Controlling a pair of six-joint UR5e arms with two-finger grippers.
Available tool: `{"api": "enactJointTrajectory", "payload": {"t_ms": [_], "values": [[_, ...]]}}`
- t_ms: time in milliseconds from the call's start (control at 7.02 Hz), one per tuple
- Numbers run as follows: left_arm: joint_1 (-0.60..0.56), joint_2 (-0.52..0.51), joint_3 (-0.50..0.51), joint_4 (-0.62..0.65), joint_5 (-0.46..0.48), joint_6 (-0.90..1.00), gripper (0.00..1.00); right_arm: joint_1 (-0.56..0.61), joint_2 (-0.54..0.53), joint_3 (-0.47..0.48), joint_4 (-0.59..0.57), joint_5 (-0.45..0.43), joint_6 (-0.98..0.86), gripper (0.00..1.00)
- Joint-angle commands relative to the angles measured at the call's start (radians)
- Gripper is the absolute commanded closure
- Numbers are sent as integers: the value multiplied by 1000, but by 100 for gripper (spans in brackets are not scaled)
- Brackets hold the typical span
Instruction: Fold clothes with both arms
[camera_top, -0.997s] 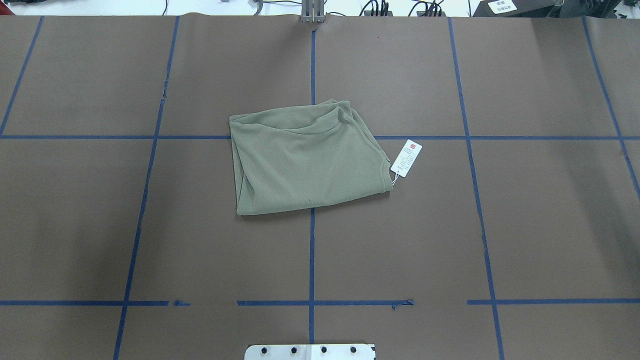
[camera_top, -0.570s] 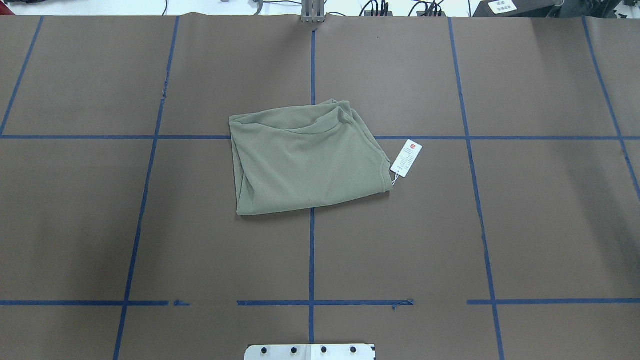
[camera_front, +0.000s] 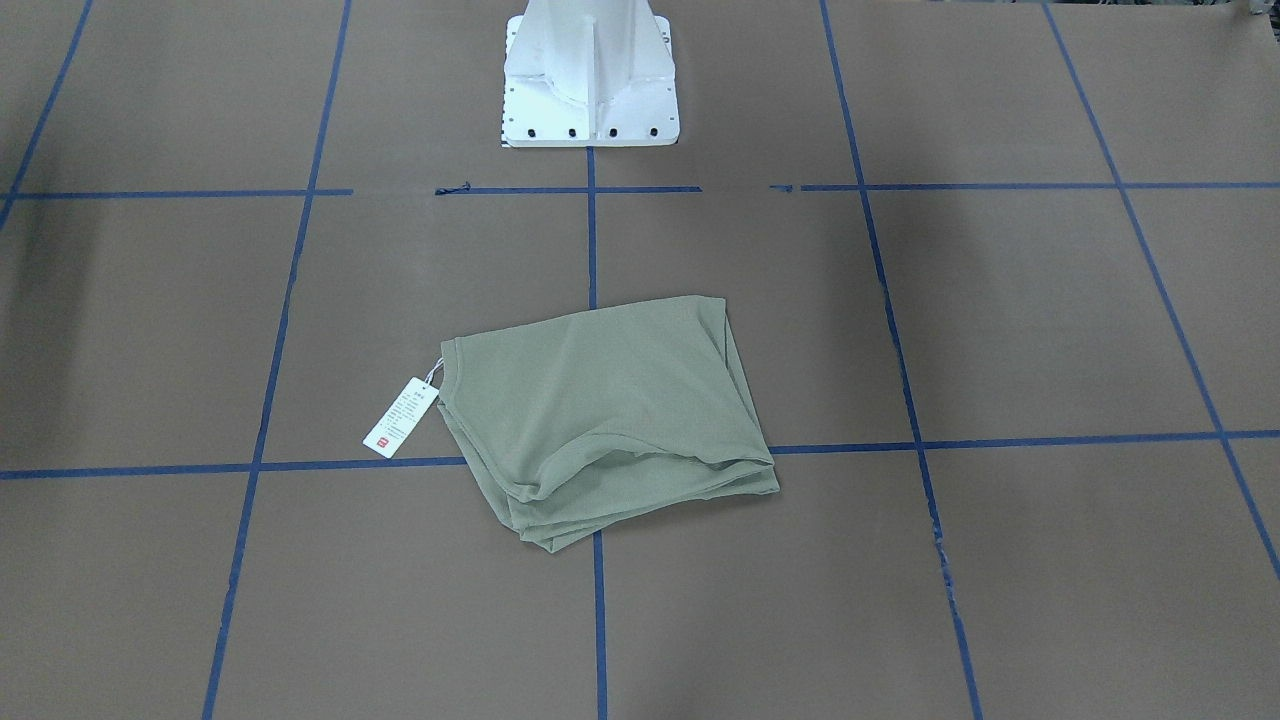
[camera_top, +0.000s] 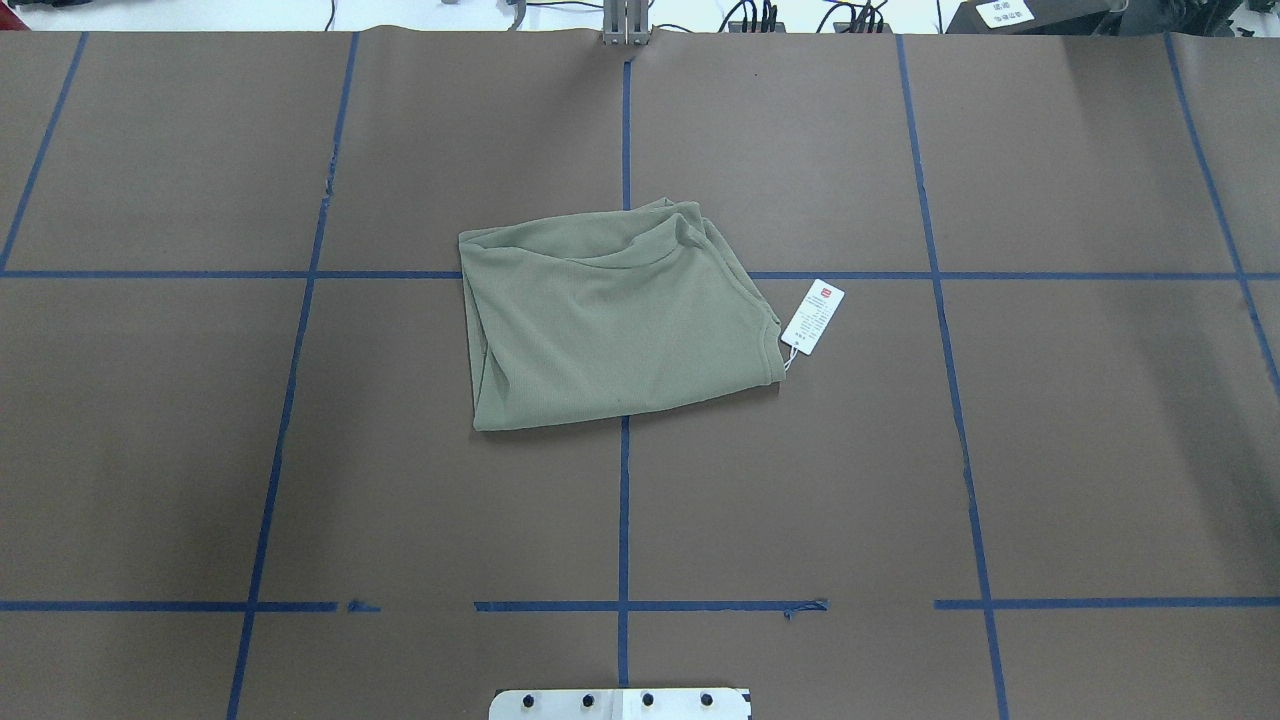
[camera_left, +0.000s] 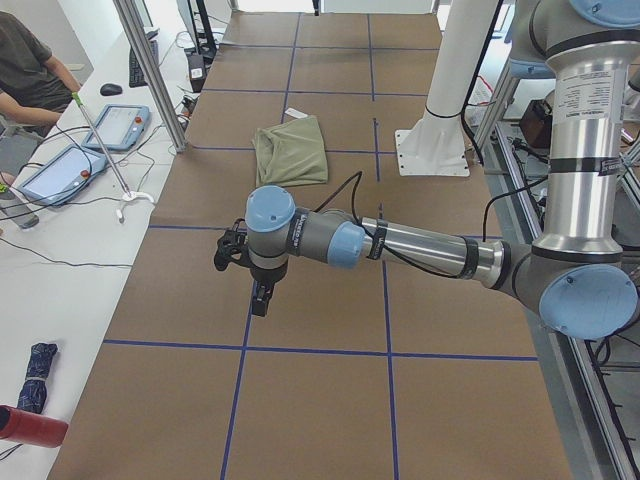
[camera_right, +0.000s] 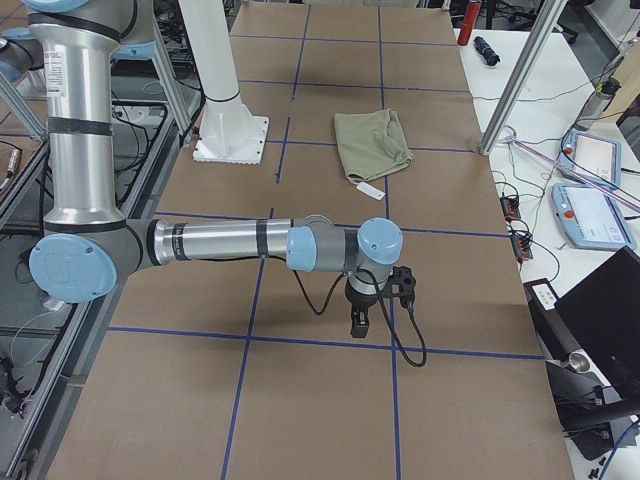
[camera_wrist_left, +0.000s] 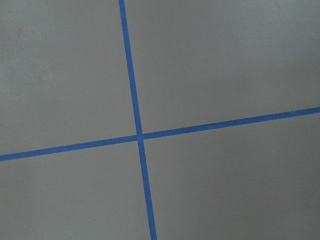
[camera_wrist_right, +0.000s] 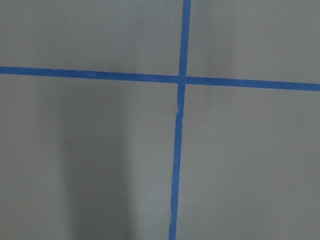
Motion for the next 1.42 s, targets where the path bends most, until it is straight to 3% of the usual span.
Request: {"api": "enactJointTrajectory", "payload": {"t_ms": [0,1282], "values": [[0,4,4,1,0,0,0,0,5,1,2,13,0,0],[1,-10,-5,-1,-37,-1,0,-13,13,2,2,25,-1,0]]}}
